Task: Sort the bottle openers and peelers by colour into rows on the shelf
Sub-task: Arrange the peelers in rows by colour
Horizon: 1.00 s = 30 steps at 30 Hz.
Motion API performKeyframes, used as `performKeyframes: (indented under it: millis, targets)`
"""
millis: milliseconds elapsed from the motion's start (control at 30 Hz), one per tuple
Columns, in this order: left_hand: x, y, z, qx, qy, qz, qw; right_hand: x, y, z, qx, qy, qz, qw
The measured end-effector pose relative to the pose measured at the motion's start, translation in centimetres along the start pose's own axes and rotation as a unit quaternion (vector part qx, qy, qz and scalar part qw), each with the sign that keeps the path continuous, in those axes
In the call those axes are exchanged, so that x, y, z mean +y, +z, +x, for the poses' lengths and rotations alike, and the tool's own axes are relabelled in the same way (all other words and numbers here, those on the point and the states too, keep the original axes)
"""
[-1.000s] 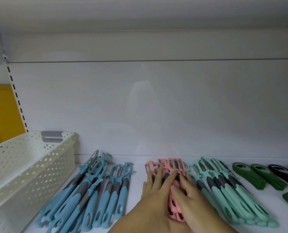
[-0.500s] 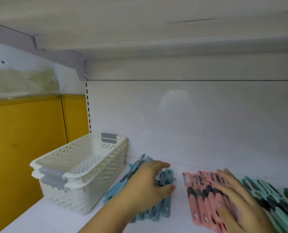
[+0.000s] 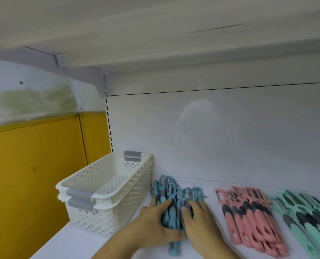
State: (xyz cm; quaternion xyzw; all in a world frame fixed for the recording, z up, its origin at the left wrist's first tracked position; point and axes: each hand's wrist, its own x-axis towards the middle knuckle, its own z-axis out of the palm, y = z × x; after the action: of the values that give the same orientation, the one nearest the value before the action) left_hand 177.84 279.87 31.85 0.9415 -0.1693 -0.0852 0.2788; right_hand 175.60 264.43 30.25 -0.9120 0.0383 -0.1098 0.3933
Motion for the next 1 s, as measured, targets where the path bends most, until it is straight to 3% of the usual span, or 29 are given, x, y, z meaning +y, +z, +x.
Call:
performKeyframes:
  millis: [233, 300, 500, 633, 700, 800, 1000]
  targets:
    - [-1.8, 1.3, -0.3, -0.022, 0.090, -0.072, 0.993, 0.6, -0.6, 0.6, -0.020, -0.003, -0.056, 0.998]
    - [-1.2, 1.9, 0.5, -0.015, 0.104, -0.044, 0.994, 0.6, -0.7, 0.9, -0.023, 0.007, -0.059, 0.998]
    - [-1.1, 2.1, 2.2, 0.125, 0.097, 0.058, 0.986, 1.1, -0.6, 1.5, 0.003, 0.017, 0.000, 1.000]
    - [-1.4, 1.3, 3.0, 0.048, 0.081, -0.083, 0.992, 1.3, -0.3, 1.5, 0.005, 0.014, 0.041, 0.999]
    - [-0.9, 0.8, 3.2, 0.010, 0.077, -0.064, 0.995, 1.2, -0.3, 1.5, 0.002, 0.013, 0.040, 0.999]
    - [-0.8, 0.6, 3.0, 0.013, 0.094, -0.020, 0.995, 1.0, -0.2, 1.4, -0.009, 0.017, 0.037, 0.999]
    - [-1.9, 0.5, 1.9, -0.011, 0.157, -0.086, 0.984, 0.8, 0.0, 0.9, 0.015, 0.033, 0.087, 0.996]
